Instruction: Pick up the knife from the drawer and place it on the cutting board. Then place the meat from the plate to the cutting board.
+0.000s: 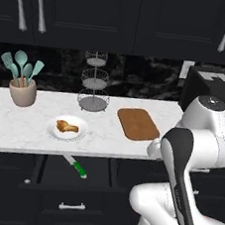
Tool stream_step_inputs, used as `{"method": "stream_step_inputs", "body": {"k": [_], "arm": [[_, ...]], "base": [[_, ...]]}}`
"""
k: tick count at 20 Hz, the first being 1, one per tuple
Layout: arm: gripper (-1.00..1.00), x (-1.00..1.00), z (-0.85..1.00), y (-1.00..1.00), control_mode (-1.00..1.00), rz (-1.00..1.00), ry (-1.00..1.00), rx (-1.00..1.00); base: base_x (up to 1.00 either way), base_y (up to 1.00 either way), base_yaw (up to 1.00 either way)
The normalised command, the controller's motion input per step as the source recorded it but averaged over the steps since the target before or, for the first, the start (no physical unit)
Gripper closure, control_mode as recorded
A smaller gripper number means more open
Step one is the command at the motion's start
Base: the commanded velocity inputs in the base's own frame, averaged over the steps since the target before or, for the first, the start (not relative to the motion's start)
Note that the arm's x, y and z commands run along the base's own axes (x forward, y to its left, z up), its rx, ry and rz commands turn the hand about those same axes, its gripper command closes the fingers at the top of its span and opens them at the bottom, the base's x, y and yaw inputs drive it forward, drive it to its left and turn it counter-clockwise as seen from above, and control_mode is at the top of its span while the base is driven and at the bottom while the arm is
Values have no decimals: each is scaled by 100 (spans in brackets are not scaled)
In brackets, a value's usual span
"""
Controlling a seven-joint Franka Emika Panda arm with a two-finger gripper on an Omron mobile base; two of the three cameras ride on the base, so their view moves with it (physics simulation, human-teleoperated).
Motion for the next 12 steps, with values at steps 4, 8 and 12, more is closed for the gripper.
{"method": "stream_step_inputs", "body": {"k": [4, 8, 12], "arm": [[-100, 0, 0, 0, 100, 0, 0, 0], [-100, 0, 0, 0, 100, 0, 0, 0], [-100, 0, 0, 0, 100, 0, 0, 0]], "base": [[4, -71, 16], [3, -60, 9], [50, 0, 7]]}}
